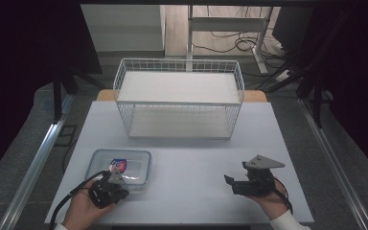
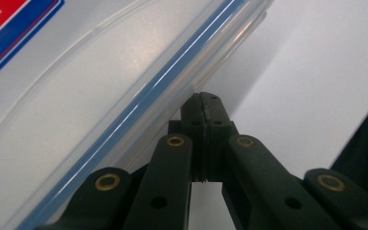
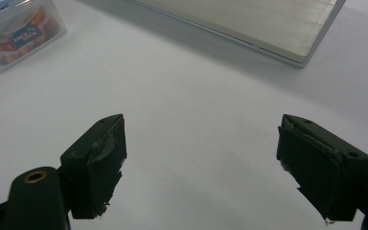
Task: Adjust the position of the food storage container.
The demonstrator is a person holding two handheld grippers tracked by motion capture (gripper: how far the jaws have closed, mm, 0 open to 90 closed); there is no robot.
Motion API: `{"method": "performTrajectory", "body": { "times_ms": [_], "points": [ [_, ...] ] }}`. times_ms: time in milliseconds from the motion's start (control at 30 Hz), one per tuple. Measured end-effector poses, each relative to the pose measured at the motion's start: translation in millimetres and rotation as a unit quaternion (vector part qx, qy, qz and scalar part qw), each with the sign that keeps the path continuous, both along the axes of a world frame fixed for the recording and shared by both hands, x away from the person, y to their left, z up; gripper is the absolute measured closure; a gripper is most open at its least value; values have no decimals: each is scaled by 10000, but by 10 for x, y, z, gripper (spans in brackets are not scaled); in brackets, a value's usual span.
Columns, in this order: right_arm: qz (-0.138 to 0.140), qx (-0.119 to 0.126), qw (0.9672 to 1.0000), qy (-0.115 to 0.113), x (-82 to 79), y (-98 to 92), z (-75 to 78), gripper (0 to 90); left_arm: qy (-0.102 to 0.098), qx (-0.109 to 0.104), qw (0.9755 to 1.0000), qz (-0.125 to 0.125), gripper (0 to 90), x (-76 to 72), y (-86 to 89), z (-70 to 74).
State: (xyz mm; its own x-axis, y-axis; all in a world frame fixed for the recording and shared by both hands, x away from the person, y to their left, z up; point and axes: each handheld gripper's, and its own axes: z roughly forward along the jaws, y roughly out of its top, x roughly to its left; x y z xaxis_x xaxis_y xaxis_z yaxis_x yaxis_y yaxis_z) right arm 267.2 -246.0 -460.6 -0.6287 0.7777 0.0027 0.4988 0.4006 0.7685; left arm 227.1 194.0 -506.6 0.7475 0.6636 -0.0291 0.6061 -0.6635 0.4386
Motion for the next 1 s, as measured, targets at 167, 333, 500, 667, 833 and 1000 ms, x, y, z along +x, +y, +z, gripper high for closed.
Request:
{"method": "performTrajectory", "body": {
  "times_ms": [167, 333, 500, 667, 833, 1000],
  "points": [
    [27, 4, 10000, 3, -4, 9, -1, 177, -50, -22, 10000, -59, 900, -15, -12, 16],
    [-2, 1, 10000, -37, -12, -19, 7, 177, -146, -263, 9995, 107, 900, -200, 120, 159],
    [-9, 16, 10000, -54, -25, -22, 19, 177, -454, -693, 9936, 763, 900, -237, 512, 369],
    [22, 8, 10000, -39, -17, 13, 14, 178, -615, -910, 9831, 1465, 900, -202, 904, 451],
    [7, 14, 10000, -22, -5, 21, 13, 177, -556, -980, 9744, 1947, 900, -99, 1184, 371],
    [4, 14, 10000, -35, -8, 11, 14, 177, -561, -876, 9702, 2188, 900, -36, 1320, 348]
  ]
}}
